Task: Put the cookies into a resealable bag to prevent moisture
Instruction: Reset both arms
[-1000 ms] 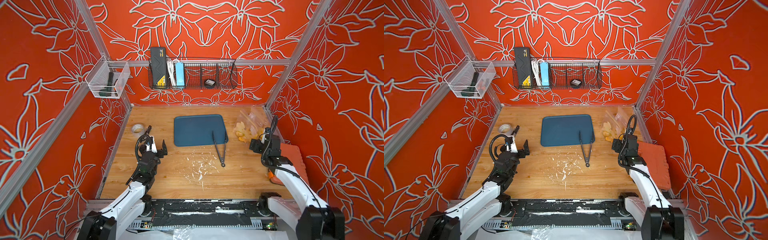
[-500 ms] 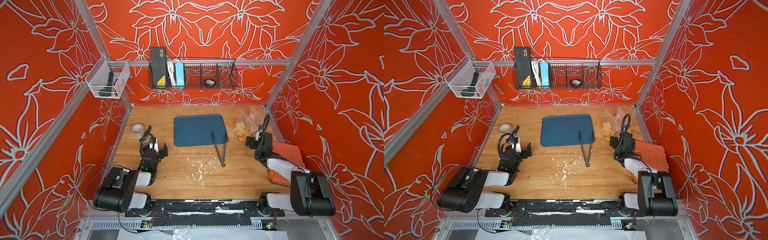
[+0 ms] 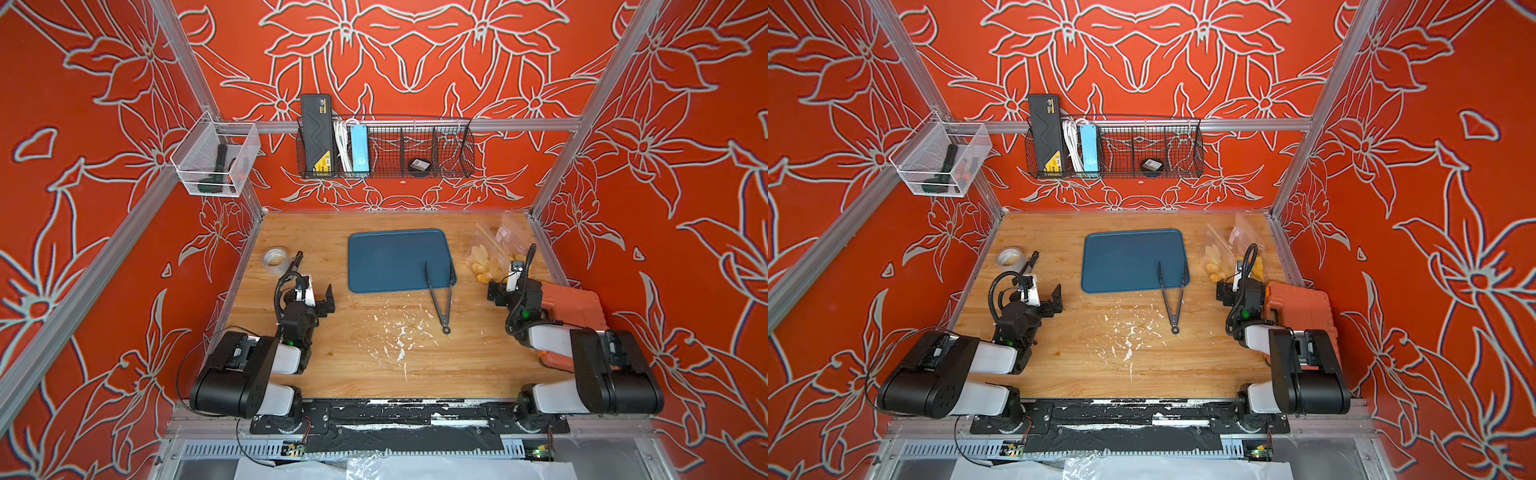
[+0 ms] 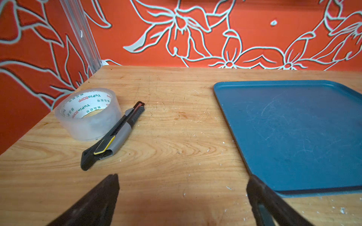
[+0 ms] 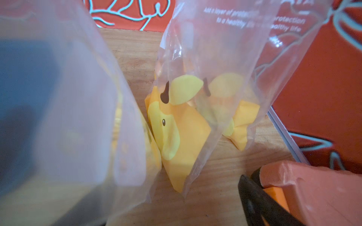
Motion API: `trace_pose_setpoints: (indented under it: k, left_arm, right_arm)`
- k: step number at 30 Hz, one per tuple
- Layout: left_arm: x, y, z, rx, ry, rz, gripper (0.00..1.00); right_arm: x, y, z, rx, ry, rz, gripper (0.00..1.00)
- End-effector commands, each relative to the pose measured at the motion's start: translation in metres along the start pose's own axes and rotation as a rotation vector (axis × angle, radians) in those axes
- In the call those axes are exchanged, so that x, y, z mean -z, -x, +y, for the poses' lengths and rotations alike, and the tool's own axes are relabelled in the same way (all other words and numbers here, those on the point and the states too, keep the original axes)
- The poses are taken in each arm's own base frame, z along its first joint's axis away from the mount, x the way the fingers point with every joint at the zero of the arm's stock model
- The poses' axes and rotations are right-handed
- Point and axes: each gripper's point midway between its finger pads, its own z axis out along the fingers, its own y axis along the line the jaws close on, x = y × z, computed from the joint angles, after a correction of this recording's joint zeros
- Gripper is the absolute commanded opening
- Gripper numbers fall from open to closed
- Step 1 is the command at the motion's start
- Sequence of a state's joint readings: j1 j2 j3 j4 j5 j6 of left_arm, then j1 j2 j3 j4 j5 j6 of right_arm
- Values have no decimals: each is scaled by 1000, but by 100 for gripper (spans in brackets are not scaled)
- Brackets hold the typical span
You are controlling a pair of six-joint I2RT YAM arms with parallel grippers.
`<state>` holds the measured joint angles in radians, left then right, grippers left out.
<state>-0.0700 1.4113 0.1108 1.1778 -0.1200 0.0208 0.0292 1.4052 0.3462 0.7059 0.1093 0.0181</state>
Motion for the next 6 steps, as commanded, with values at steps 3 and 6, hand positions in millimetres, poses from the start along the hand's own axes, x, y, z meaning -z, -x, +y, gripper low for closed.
trace_pose_setpoints:
  k: [3, 6]
  left_arm:
    - [-4, 12, 0, 18, -11, -35, 100]
    - [-2, 14, -2, 13, -18, -48, 100]
  right_arm:
    - [1, 11, 1, 11, 8, -46, 99]
    - [1, 11, 1, 10, 8, -45, 99]
